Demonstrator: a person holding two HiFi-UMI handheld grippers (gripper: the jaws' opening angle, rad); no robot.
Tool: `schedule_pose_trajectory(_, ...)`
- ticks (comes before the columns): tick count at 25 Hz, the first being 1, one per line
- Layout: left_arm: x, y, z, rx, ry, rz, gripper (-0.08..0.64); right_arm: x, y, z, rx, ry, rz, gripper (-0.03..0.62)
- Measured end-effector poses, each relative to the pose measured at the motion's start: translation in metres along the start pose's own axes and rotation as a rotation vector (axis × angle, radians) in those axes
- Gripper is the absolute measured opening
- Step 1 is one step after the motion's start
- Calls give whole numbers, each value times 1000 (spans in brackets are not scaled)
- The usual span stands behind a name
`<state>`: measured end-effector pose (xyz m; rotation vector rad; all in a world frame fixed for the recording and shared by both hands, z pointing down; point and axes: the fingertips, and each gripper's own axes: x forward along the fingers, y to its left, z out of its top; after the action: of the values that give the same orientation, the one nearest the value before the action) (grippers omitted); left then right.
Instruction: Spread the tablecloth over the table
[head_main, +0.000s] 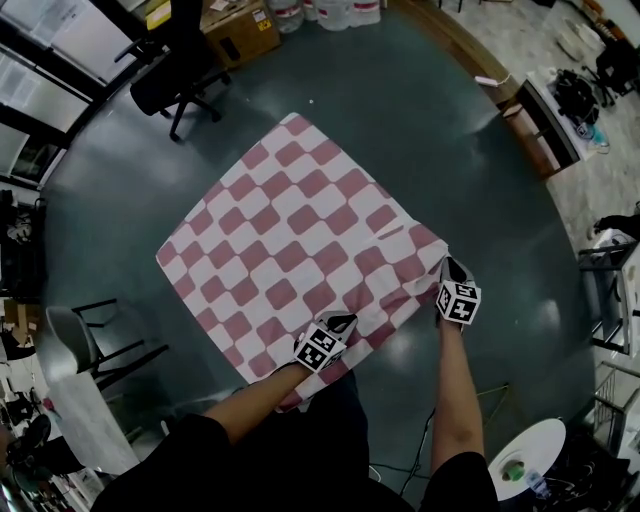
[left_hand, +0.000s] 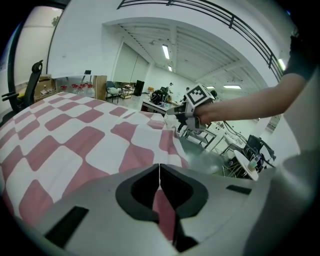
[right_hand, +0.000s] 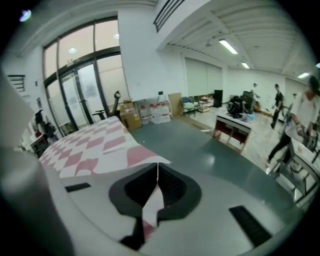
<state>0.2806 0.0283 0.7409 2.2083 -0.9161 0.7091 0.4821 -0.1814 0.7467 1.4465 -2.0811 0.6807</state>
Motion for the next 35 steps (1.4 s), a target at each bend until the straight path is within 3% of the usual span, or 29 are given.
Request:
schedule_pose_trajectory(2, 1, 2, -4, -1, 6, 6, 17, 19, 29, 12, -111, 23, 61, 18)
schedule_pose_trajectory(5, 1, 9, -5, -9, -6, 26, 17, 51, 50, 5, -273, 152, 71, 18)
schedule_pose_trajectory(7, -2, 10, 2, -32, -22, 33, 17, 65, 51, 4, -306, 183, 62, 18)
schedule_pose_trajectory(11, -7, 20, 5, -69, -35, 57, 17, 85, 52, 25, -270, 153, 79, 18)
schedule_pose_trajectory(18, -12, 29, -4, -99, -38, 81, 17, 97, 61, 42, -264, 98, 185, 18)
schedule_pose_trajectory(21, -10, 28, -9, -94, -31, 83, 17, 77, 38, 39, -192, 64, 129, 18)
schedule_pose_trajectory(24, -10, 24, -17, -92, -14, 76, 17, 52, 8, 21, -189, 77, 52, 18)
schedule_pose_trajectory(28, -3, 8, -44, -102, 31, 52, 17, 35, -11, -10, -170, 92, 44, 18)
schedule_pose_trajectory(32, 5, -11, -66, -2, 48, 46, 18, 22, -23, -19, -80, 72, 29, 18)
schedule_pose_trajectory(35, 6, -38, -79, -32, 58, -14, 17, 12, -21, -19, -90, 85, 28, 18)
